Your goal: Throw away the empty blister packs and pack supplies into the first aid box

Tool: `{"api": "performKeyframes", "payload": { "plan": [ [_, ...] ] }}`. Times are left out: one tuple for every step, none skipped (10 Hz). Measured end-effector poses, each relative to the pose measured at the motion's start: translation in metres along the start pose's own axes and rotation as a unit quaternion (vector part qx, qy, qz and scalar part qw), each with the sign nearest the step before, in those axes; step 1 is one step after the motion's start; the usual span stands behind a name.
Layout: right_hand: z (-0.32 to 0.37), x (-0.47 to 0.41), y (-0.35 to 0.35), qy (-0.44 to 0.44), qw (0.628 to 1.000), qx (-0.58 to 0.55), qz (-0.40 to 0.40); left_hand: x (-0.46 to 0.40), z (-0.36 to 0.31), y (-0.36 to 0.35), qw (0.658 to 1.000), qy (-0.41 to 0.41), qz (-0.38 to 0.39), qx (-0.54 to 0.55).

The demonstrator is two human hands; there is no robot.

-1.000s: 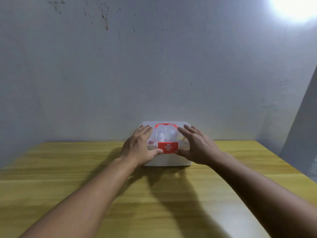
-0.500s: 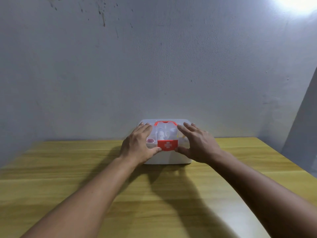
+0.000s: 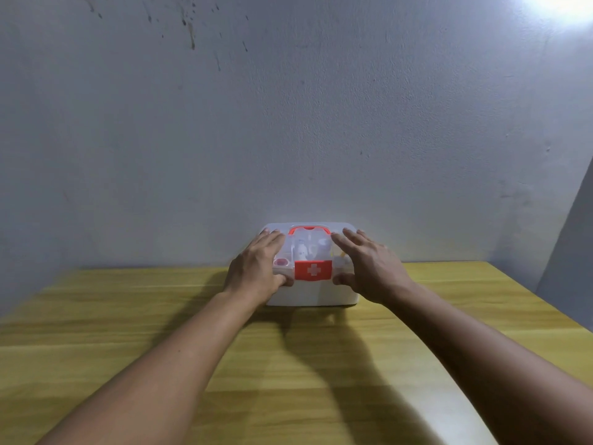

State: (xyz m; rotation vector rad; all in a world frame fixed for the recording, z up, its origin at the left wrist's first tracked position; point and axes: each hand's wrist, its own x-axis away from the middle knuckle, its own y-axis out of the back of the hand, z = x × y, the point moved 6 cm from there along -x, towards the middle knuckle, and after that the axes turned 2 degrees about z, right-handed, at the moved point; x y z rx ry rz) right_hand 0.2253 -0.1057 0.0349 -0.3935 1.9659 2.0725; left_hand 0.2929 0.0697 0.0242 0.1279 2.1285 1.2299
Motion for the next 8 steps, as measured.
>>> {"api": "performKeyframes", "payload": {
  "plan": [
    [-0.002, -0.001, -0.003, -0.001, 1.000, -0.003, 0.001, 0.000, 0.002, -0.003, 1.000, 0.002, 0.001, 0.008],
    [0.001, -0.002, -0.008, -0.001, 1.000, -0.009, 0.005, 0.002, 0.006, -0.003, 1.000, 0.009, -0.001, 0.010],
    [0.003, -0.006, -0.008, 0.000, 1.000, -0.014, 0.002, 0.001, 0.010, -0.001, 1.000, 0.011, -0.005, 0.013],
    [0.001, -0.010, -0.012, 0.000, 1.000, -0.012, -0.001, -0.003, 0.011, -0.003, 1.000, 0.013, -0.003, 0.014],
    [-0.001, -0.012, -0.013, 0.000, 1.000, -0.016, -0.005, -0.002, 0.012, -0.004, 1.000, 0.014, -0.003, 0.018],
    [-0.002, -0.012, -0.015, -0.002, 1.000, -0.014, -0.009, -0.001, 0.011, -0.005, 1.000, 0.007, 0.002, 0.013],
    [-0.001, -0.006, -0.017, -0.008, 1.000, -0.021, -0.016, 0.002, 0.005, -0.006, 0.997, 0.005, 0.050, -0.053],
    [-0.013, 0.014, -0.036, -0.076, 0.994, -0.070, -0.038, 0.023, 0.011, -0.013, 0.989, 0.053, 0.068, -0.120]
  ]
}}
